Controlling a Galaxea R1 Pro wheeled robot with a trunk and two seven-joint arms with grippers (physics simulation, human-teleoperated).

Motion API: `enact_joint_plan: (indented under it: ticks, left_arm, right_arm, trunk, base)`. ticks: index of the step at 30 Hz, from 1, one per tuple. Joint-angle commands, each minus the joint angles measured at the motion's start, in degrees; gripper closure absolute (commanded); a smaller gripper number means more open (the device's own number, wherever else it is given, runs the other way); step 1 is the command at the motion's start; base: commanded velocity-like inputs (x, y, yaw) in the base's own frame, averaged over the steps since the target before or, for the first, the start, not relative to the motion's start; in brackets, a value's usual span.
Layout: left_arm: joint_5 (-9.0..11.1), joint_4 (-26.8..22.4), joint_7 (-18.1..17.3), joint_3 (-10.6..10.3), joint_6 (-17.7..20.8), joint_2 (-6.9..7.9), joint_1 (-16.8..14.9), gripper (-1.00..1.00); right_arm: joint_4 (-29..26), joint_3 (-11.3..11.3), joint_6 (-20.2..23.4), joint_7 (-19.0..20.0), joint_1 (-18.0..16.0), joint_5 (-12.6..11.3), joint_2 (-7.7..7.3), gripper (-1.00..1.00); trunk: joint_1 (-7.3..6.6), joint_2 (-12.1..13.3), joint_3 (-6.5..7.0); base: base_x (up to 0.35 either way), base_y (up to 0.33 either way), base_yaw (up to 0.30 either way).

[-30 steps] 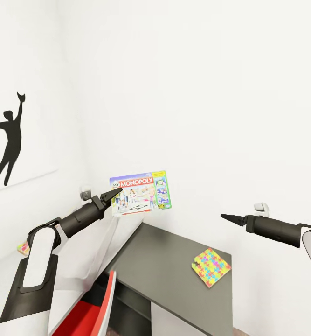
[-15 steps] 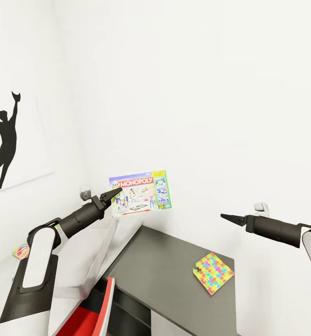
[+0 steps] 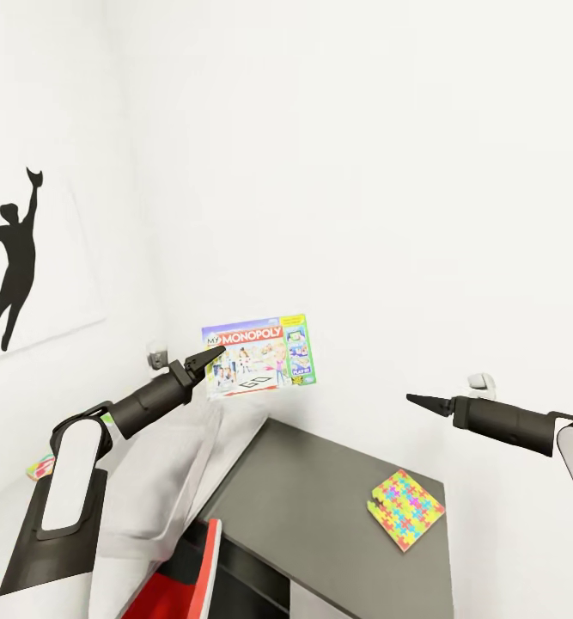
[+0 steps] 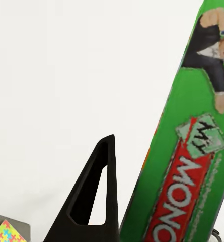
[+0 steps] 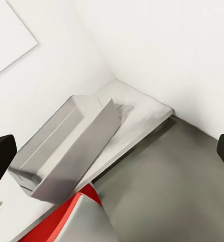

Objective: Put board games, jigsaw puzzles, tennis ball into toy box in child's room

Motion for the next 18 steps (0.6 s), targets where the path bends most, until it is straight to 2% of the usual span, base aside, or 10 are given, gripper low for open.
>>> enact_joint_plan:
  ticks: [1, 18]
  left_arm:
    - [-0.5, 0.0, -0.4, 0.2, 0.3, -0.06, 0.0, 1.0]
    - [-0.5, 0.0, -0.5, 0.2, 0.3, -0.04, 0.0, 1.0]
  right_arm:
    - [0.0, -0.1, 0.2, 0.4, 0.0, 0.2, 0.0, -1.0]
    - [0.0, -0.1, 0.2, 0.4, 0.0, 0.2, 0.0, -1.0]
  trunk:
    - [0.03, 0.0, -0.02]
    - [0.03, 0.0, -0.02]
  base:
    - [0.038, 0.065, 0.0]
    - [0.022, 0.028, 0.0]
